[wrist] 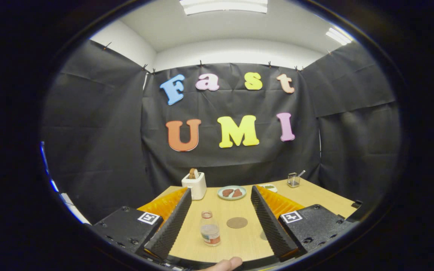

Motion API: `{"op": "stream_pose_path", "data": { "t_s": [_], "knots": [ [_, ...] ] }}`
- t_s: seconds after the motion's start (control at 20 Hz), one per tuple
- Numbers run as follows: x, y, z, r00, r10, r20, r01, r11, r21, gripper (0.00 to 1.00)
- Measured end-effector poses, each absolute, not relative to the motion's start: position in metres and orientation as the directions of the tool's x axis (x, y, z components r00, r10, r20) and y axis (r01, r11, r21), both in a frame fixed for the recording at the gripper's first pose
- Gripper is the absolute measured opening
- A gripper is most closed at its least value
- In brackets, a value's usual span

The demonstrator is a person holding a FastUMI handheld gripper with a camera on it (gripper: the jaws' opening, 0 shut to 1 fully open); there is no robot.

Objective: Take the bottle from table, then pour the juice into the cup, finally place the bottle on the coaster

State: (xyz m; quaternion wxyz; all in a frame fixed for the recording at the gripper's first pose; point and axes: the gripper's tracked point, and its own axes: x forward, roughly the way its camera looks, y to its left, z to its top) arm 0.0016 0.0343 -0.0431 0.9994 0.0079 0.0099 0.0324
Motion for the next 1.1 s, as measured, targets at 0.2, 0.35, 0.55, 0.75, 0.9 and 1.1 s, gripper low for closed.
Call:
{"op": "stream_pose_path", "data": {
  "t_s": [0.2, 0.35, 0.55, 0.75, 0.9, 1.1],
  "knots": [
    [0.009, 0.042, -0.068, 0.997, 0.074, -0.02, -0.074, 0.997, 0.007, 1.0],
    [0.019, 0.05, -0.09, 0.996, 0.079, -0.028, -0.079, 0.997, 0.003, 1.0],
    [0.029, 0.058, -0.117, 0.996, 0.088, -0.033, -0.088, 0.996, 0.003, 1.0],
    [0.039, 0.067, -0.143, 0.995, 0.096, -0.013, -0.097, 0.995, -0.012, 1.0],
    [0.048, 0.072, -0.169, 0.995, 0.1, -0.005, -0.1, 0.995, -0.015, 1.0],
    [0.067, 0.08, -0.207, 0.994, 0.098, -0.047, -0.099, 0.995, -0.027, 1.0]
  ]
}}
